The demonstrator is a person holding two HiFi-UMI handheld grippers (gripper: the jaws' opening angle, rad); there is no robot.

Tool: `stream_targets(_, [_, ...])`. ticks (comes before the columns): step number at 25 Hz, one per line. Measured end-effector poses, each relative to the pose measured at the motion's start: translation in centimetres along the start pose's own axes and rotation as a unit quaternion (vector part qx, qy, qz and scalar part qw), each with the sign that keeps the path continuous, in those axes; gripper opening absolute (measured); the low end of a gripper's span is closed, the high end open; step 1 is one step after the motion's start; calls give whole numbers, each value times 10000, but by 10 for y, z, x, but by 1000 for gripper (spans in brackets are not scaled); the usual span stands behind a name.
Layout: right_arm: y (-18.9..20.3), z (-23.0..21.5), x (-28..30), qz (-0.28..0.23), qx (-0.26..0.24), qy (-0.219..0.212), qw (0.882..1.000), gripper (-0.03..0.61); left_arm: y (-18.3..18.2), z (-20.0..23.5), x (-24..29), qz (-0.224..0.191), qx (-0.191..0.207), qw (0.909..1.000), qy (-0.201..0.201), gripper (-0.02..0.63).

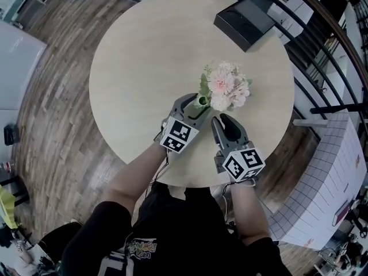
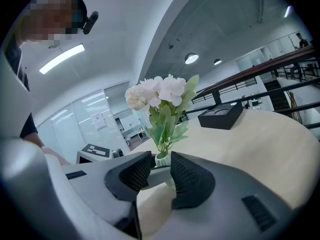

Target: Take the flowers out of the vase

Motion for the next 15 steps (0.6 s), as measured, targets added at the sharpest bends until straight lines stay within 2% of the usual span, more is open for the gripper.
stream_targets(7, [7, -9, 26, 20, 249, -152, 9996, 201, 1, 1, -2, -37, 17, 10000, 68, 235])
stream_targets(15, [7, -20, 48, 38, 189, -276, 9994, 210, 0, 1, -2, -33, -14, 10000, 78, 235])
Point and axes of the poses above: the fingertips, and each gripper's own axes: x forward along the fingers, z to its left, y out of its underside, the point moved 10 cm from there along -x, backward along the fingers, and after that the axes turned 9 degrees about -y, right-handed, at the moved point
